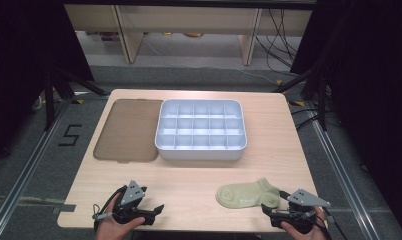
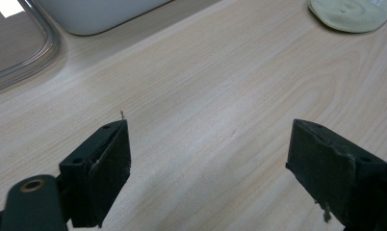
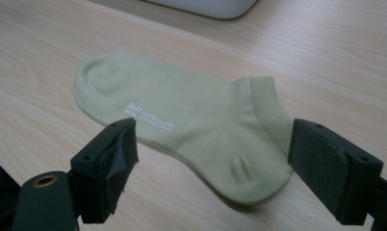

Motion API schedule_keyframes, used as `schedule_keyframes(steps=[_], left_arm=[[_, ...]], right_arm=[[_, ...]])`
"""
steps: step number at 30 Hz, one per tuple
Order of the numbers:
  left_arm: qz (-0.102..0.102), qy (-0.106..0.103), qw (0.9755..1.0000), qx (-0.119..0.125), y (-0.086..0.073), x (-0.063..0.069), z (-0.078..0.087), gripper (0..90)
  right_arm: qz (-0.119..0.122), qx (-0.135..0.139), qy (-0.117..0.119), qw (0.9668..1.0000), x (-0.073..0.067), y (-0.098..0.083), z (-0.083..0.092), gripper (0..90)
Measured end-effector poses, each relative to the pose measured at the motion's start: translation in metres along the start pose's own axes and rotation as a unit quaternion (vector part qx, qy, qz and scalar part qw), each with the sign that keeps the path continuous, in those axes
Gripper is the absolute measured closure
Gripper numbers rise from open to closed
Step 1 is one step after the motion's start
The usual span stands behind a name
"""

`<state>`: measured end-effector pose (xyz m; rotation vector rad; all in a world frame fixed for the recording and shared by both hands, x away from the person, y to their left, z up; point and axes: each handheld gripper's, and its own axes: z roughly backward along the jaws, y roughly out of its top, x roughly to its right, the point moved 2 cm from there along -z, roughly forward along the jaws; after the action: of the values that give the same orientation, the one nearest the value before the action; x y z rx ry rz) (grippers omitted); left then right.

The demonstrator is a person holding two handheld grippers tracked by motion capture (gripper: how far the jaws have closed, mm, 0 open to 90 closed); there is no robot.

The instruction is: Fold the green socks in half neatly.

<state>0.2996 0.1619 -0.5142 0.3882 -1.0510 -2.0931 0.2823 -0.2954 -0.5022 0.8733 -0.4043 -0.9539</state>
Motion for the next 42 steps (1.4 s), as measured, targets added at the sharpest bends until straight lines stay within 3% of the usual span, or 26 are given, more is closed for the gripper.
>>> schedule_keyframes(steps=[2,3,5,7,10,11,14,15,17,18,20,22,25,26,28,29,30,31,35,37,39,42], left_arm=[[-0.001,0.0,1.0,0.0,0.0,0.0,0.0,14.8],[0.011,-0.005,0.9999,0.005,0.0,0.001,-0.001,14.8],[0.001,-0.009,0.9999,-0.005,0.0,-0.001,0.0,14.8],[0.01,-0.013,0.9999,0.0,0.001,0.0,-0.001,14.8],[0.005,-0.017,0.9998,-0.002,0.002,0.001,-0.001,14.8],[0.016,-0.022,0.9996,-0.001,0.003,0.004,-0.003,14.8],[0.019,-0.029,0.9994,0.001,0.005,0.009,-0.006,14.8],[0.008,-0.028,0.9996,0.0,0.006,0.009,-0.007,14.8],[0.01,-0.036,0.9993,0.008,0.008,0.011,-0.008,14.8],[-0.001,-0.037,0.9993,0.001,0.009,0.01,-0.008,14.8],[0.017,-0.048,0.9986,0.012,0.014,0.015,-0.014,14.8],[0.011,-0.051,0.9986,0.007,0.017,0.016,-0.015,14.7],[0.015,-0.066,0.9976,0.015,0.031,0.028,-0.025,14.7],[0.012,-0.067,0.9976,0.01,0.035,0.03,-0.028,14.8],[0.004,-0.077,0.997,0.003,0.042,0.035,-0.034,14.8],[0.003,-0.083,0.9966,0.004,0.046,0.039,-0.038,14.9],[0.003,-0.083,0.9966,0.004,0.046,0.039,-0.038,15.3],[0.002,-0.082,0.9966,0.006,0.049,0.042,-0.041,15.9],[-0.02,-0.099,0.9948,-0.014,0.062,0.054,-0.059,18.7],[-0.022,-0.103,0.9943,-0.015,0.065,0.056,-0.063,19.6],[-0.01,-0.109,0.9939,-0.015,0.074,0.063,-0.074,23.2],[-0.017,-0.114,0.993,-0.026,0.081,0.068,-0.084,25.9]], right_arm=[[0.001,0.0,-0.001,1.0,0.0,0.0,0.0,18.5],[0.002,-0.001,-0.004,1.0,0.001,0.0,0.0,18.5],[0.0,-0.001,-0.003,1.0,0.001,0.0,0.0,18.6],[-0.003,-0.003,-0.001,1.0,0.001,0.0,0.0,18.9],[-0.001,-0.002,-0.003,1.0,0.001,0.0,0.0,18.9],[0.0,-0.001,-0.004,1.0,0.001,0.0,0.0,18.9],[0.0,-0.001,-0.005,1.0,0.002,0.0,0.0,19.1],[-0.001,-0.001,-0.005,1.0,0.002,0.0,0.0,19.3],[-0.002,0.004,-0.005,1.0,0.002,0.0,-0.001,19.5],[-0.002,0.004,-0.005,1.0,0.002,0.0,-0.001,19.5],[-0.007,0.004,-0.004,1.0,0.003,0.0,-0.001,19.8],[-0.006,0.003,-0.007,1.0,0.003,0.0,-0.001,19.8],[-0.009,0.005,-0.006,0.9999,0.003,0.0,0.001,19.9],[-0.016,0.007,0.002,0.9998,0.003,0.0,0.0,20.0],[-0.017,0.002,-0.005,0.9998,0.004,0.0,0.001,20.0],[-0.034,-0.003,-0.007,0.9994,0.001,-0.001,0.002,20.0],[-0.034,-0.003,-0.007,0.9994,0.001,-0.001,0.002,20.0],[-0.013,0.004,-0.005,0.9999,0.005,0.0,0.001,20.1],[-0.007,0.011,-0.013,0.9998,0.006,0.0,0.002,20.3],[-0.007,0.011,-0.013,0.9998,0.006,0.0,0.002,20.3],[-0.006,0.01,-0.013,0.9998,0.007,0.0,0.002,20.4],[-0.008,0.01,-0.016,0.9998,0.009,0.0,0.003,20.4]])
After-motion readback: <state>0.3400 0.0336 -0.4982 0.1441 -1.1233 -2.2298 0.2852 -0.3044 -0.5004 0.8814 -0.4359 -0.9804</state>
